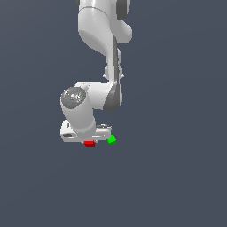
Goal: Stack the red cube on top of the green cube.
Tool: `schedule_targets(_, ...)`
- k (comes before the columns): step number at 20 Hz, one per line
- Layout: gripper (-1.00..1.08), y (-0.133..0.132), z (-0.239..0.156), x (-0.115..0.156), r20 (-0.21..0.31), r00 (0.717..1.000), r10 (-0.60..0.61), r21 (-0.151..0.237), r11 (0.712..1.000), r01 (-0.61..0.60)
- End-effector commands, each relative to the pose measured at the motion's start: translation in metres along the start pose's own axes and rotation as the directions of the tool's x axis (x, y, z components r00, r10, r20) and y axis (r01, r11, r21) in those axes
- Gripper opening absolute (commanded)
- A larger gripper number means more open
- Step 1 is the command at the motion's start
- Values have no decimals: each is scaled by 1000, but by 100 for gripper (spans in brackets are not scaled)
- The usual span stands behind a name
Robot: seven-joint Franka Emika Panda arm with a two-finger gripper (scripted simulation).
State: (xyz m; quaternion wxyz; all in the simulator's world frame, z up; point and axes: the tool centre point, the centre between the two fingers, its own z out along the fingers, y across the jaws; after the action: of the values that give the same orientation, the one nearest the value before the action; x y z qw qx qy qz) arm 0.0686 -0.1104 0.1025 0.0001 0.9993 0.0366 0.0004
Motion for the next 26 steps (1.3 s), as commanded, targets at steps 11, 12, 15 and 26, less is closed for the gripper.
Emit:
schedule_targets(11,-100,-3,-15,0,0,1000,0,0,1000,0)
schedule_targets(12,-100,-5,-13,-1,0,1000,0,0,1000,0)
schedule_targets(15,-100,-14,-9,-5,0,1000,0,0,1000,0)
schedule_targets(26,-100,-78,28,-31,0,1000,-1,0,1000,1)
